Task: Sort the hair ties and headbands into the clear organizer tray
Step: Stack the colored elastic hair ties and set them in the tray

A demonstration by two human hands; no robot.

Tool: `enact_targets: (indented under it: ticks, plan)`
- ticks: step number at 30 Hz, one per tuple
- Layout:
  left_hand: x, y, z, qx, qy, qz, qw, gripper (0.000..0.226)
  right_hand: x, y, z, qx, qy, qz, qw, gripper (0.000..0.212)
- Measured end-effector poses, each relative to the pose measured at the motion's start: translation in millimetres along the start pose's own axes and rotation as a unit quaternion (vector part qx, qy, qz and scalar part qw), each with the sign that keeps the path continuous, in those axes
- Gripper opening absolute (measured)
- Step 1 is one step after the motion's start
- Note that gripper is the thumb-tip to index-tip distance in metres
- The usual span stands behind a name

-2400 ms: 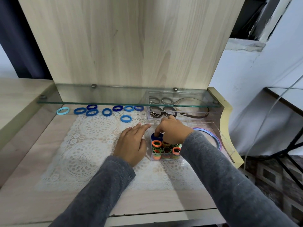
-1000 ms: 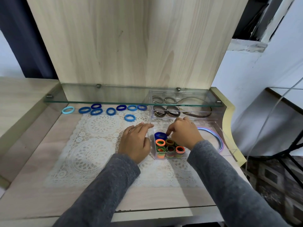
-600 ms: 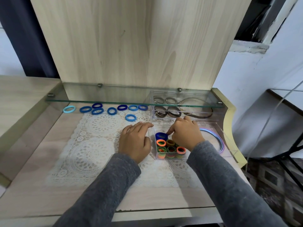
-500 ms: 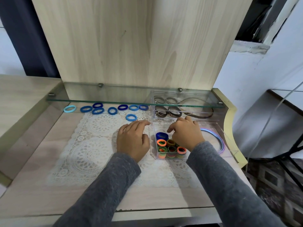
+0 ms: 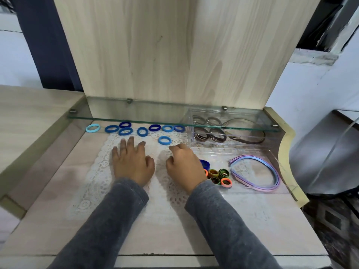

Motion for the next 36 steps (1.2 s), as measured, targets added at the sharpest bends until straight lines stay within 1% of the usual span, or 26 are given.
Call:
enact_targets:
  ticks: [3,5,8,10,14,18,21,28,32,36]
  plan:
    - [-2,-9,0,0.001,-0.026,0.014,1.0,0.062,-4,-11,-16,-0.024,-0.041,-0.012,0.999,0.043]
    - [-6,-14,-3,-0.01,-0.041,0.027,0.999,0.065,-8,-17,-27,-0.02,-0.05,-0.013,0.998,0.048]
    - [-12,-23,-6,-0.026,-0.061,0.045,0.997,0.067,-17,-17,-40,0.008,-0.028,-0.034,0.999,0.057]
    - [-18,-27,-8,-0.025,-0.071,0.052,0.996,0.067,-23,-15,-49,0.024,0.001,-0.053,0.998,0.062]
    - [-31,-31,-9,-0.025,-0.086,0.068,0.994,0.068,-27,-11,-59,0.021,0.057,-0.091,0.994,0.067]
    - [-47,-35,-10,-0.016,-0.061,0.085,0.994,0.072,-37,-9,-63,0.015,0.066,-0.119,0.991,0.071]
    - [-57,-38,-9,0.002,-0.035,0.077,0.996,0.066,-43,-7,-64,0.032,0.076,-0.116,0.99,0.066]
    - [-59,-43,-6,0.021,0.023,0.051,0.998,0.047,-44,-3,-65,0.047,0.11,-0.094,0.988,0.04]
    - [-57,-45,-1,0.039,0.05,0.041,0.997,0.033,-47,1,-66,0.04,0.128,-0.09,0.987,0.035]
    - [-50,-54,1,0.089,0.07,0.013,0.994,0.019,-48,5,-64,0.01,0.153,-0.083,0.985,0.028]
Point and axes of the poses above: each hand's wrist, its own x-axis away from the middle knuckle, its own z-axis out of the back of the hand, y = z × x, the point moved 1 cm from there along -x, towards the middle knuckle, and after that the axes turned 4 degrees about -x, right-handed, at the moved point
